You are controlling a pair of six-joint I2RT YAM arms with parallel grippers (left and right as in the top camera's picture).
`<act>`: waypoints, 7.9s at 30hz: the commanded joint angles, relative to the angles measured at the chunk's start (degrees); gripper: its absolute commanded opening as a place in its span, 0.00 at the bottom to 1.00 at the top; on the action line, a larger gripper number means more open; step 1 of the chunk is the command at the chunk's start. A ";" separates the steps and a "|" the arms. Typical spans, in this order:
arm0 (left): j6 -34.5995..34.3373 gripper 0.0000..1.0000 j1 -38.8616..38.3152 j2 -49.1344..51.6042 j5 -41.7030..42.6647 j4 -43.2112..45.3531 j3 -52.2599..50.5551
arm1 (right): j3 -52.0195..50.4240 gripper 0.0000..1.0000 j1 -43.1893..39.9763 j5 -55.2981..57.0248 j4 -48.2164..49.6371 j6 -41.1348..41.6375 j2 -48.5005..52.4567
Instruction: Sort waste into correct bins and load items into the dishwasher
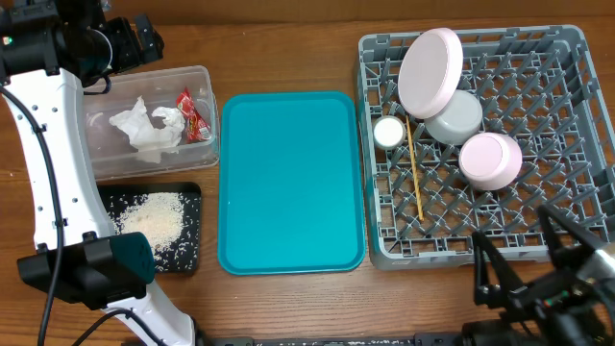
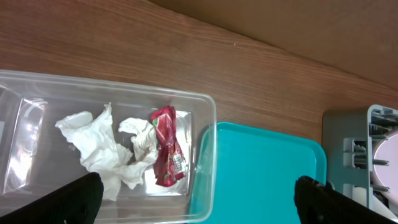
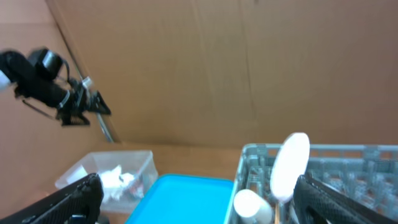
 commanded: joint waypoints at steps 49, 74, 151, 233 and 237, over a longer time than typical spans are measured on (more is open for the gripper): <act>-0.35 1.00 -0.22 -0.33 -0.28 0.04 0.50 | -57.40 1.00 0.46 14.97 38.53 -6.91 -15.61; -0.35 1.00 -0.22 -0.33 -0.28 0.04 0.50 | -57.40 1.00 0.44 12.17 38.71 -19.37 -15.61; -0.33 1.00 -16.39 -75.21 -3.61 15.85 -75.32 | -57.40 1.00 0.44 12.17 38.71 -19.39 -15.61; 5.70 1.00 -11.47 -110.12 -13.66 67.38 -128.04 | -57.40 1.00 0.44 12.17 38.71 -19.37 -15.61; 5.70 1.00 -11.47 -110.12 -13.66 67.38 -128.04 | -57.40 1.00 0.44 12.17 38.71 -19.39 -15.61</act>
